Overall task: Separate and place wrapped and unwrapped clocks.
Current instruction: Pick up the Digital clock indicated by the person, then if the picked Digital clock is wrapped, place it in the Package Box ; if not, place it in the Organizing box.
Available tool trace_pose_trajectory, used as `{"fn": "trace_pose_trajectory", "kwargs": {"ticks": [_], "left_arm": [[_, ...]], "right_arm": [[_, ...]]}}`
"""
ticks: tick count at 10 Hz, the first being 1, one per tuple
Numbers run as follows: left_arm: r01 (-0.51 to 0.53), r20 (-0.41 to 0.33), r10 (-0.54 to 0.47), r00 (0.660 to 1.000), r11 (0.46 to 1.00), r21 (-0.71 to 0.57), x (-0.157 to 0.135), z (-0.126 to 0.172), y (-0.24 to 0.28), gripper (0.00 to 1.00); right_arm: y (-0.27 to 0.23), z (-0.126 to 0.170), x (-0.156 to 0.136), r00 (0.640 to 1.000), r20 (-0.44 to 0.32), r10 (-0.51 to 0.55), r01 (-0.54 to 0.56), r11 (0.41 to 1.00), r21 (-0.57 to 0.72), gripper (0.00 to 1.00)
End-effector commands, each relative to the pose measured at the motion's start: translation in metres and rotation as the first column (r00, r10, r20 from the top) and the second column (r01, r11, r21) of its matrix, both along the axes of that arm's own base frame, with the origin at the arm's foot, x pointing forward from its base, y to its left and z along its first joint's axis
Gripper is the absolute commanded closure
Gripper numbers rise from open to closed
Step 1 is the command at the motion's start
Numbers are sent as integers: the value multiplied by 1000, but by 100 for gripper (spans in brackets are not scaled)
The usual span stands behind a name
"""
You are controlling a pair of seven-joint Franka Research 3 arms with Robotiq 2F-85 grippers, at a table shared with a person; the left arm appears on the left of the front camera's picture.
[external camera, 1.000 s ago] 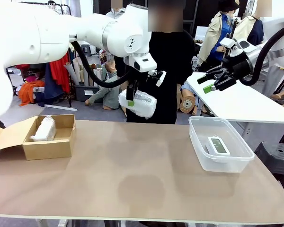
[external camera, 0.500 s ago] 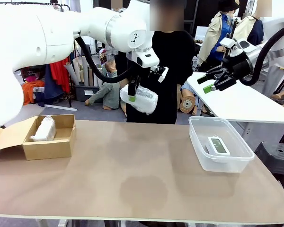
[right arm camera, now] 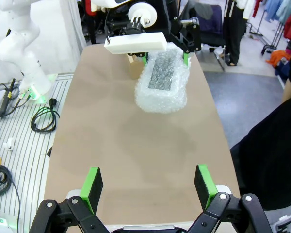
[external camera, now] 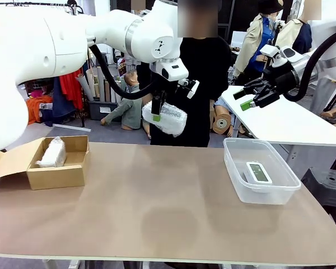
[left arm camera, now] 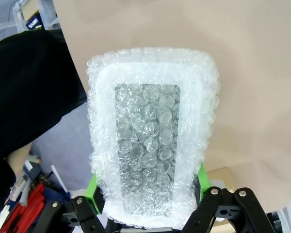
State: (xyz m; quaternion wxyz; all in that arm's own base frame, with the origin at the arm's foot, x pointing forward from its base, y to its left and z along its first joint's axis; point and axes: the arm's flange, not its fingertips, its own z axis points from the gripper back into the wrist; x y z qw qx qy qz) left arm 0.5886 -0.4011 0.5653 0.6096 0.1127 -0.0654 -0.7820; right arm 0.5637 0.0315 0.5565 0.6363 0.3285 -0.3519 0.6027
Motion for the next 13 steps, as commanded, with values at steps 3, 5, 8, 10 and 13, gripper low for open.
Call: {"fn": "trace_pose_trajectory", "kwargs": {"ticks": [3,5,8,10,13], "left_arm": [[-15,13,15,1000,1000,-7,1,3,0,100],[-15,13,15,1000,1000,-7,1,3,0,100],[-15,13,15,1000,1000,-7,1,3,0,100],[-35,-2,35,999,999,-5,-7,7,-8,100],[-98,25,98,995,995,24,-20,53,-14,100]], "right_arm": [[0,2,-1,1000,8,3,-3,1000,0,0],[0,2,-1,1000,8,3,-3,1000,0,0],[0,2,-1,1000,8,3,-3,1000,0,0],[0,2,-1,1000,8,3,-3,1000,0,0],[0,2,-1,1000,8,3,-3,1000,0,0]]}}
